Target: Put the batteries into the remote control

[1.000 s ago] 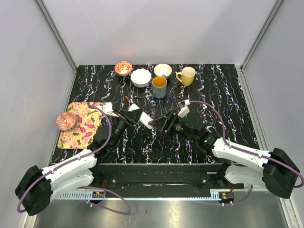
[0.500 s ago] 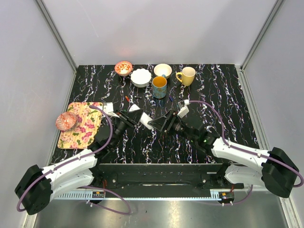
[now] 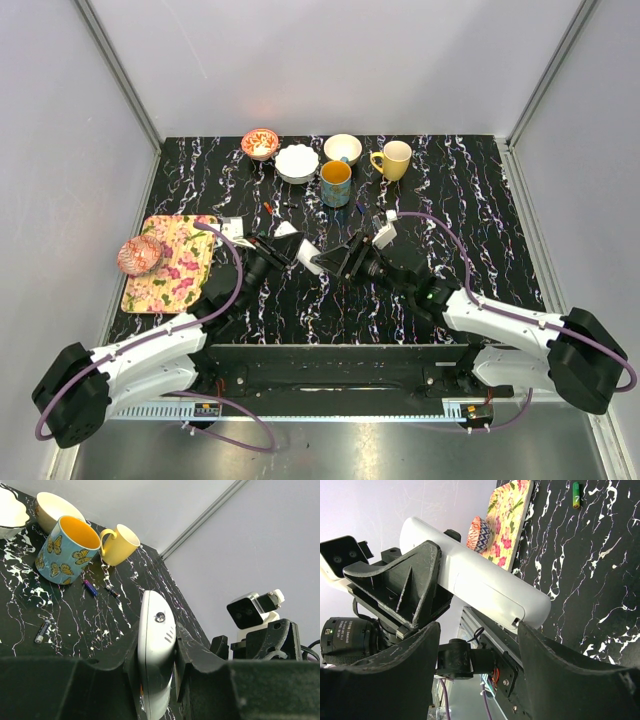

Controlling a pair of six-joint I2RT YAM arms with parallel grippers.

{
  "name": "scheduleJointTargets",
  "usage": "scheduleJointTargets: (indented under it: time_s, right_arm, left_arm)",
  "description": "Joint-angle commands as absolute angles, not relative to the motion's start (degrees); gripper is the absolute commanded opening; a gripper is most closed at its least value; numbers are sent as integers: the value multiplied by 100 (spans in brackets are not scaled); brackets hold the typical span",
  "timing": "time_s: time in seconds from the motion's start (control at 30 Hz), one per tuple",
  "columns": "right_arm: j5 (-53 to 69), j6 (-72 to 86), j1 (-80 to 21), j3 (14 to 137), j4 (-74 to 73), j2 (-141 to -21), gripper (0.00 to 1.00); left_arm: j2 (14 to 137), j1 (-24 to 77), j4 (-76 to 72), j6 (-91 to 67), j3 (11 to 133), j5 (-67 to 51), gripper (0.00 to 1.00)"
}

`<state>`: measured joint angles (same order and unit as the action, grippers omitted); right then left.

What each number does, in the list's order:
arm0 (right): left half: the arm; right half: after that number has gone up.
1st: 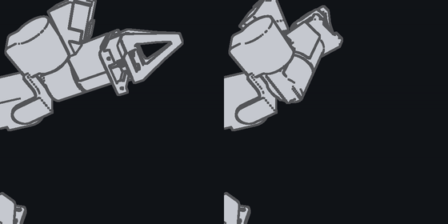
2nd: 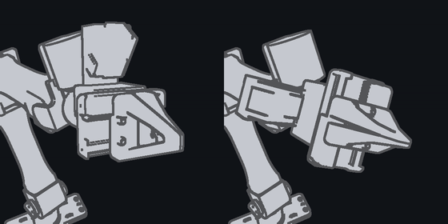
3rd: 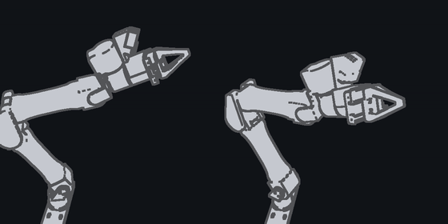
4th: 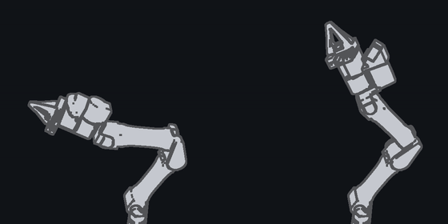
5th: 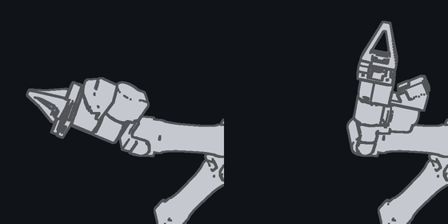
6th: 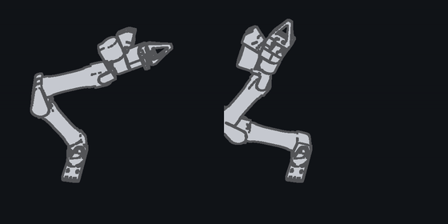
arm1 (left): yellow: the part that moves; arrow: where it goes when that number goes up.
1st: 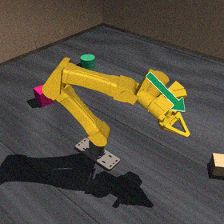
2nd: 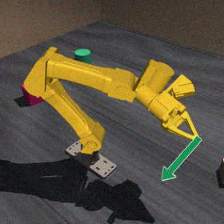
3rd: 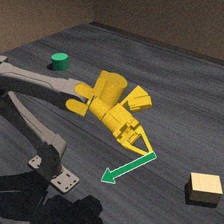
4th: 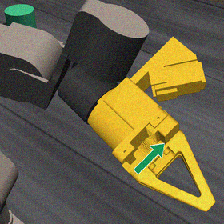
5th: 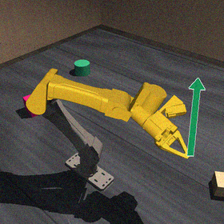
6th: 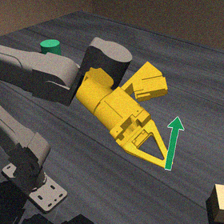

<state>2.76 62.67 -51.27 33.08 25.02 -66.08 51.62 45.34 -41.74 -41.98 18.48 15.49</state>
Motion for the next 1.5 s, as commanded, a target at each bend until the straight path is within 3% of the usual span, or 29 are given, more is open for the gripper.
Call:
scheduleJointTargets:
  time_s: [0.0,0.13,0.37,1.1,1.3,1.47]
  right_arm:
    - [325,6231,-5054,3446,2856,-6645,66]
    - [282,6249,-5010,3270,2856,-6618,52]
    - [290,6223,-4983,3146,2883,-6539,47]
    - [343,6100,-4922,3085,2628,-6258,46]
    - [430,6319,-4913,2848,2750,-6302,60]
    - [448,6477,-4904,2637,2909,-6276,60]
  left_arm:
    - [5177,4649,-4623,-4245,1925,1433,0]
    - [5264,4676,-4640,-4254,1925,1476,0]
    - [5484,4834,-4597,-4114,1951,1714,0]
    - [5511,4983,-4438,-3840,2065,2135,0]
    - [5555,4975,-4947,-4227,1890,1996,0]
    - [5853,4922,-5641,-4403,1714,1784,0]
